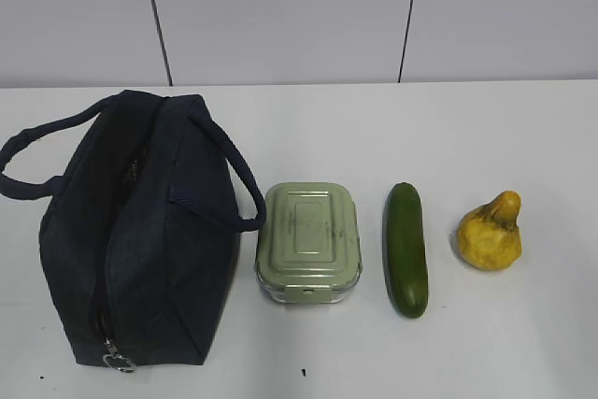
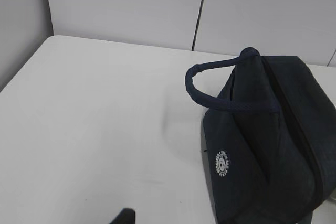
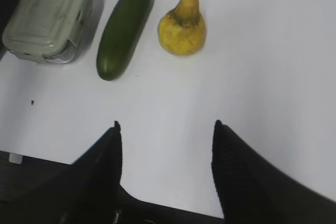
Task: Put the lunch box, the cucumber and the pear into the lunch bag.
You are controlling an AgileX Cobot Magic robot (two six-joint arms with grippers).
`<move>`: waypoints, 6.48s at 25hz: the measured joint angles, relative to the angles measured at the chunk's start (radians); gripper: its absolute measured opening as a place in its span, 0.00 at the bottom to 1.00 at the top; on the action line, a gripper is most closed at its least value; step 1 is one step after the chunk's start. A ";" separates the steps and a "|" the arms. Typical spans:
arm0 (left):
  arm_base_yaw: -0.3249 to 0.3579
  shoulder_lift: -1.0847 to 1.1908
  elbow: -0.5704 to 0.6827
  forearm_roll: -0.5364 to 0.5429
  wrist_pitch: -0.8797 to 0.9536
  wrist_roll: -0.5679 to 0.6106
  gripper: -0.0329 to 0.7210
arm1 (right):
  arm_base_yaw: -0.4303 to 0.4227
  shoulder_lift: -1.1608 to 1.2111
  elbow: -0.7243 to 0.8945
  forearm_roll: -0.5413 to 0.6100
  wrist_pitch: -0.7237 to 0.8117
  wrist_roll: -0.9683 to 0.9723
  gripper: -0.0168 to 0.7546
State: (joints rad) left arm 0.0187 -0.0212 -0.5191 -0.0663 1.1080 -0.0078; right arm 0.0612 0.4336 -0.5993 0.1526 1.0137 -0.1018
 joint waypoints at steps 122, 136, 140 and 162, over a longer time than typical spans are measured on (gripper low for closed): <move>0.000 1.127 -0.010 -0.825 -0.287 0.628 0.58 | 0.116 1.458 -1.166 0.792 0.213 -0.412 0.27; 0.000 1.173 -0.015 -0.909 -0.297 0.631 0.03 | 0.399 1.476 -1.166 0.824 0.004 -0.478 0.27; 0.000 1.173 -0.015 -0.928 -0.297 0.631 0.03 | 0.417 1.559 -1.166 0.882 -0.022 -0.486 0.27; 0.000 1.174 -0.015 -0.931 -0.281 0.657 0.03 | 0.417 1.681 -1.190 0.854 -0.255 -0.568 0.58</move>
State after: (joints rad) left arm 0.0187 1.1532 -0.5343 -0.9976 0.8274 0.6493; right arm 0.4780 2.1145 -1.7892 1.0066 0.7589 -0.6696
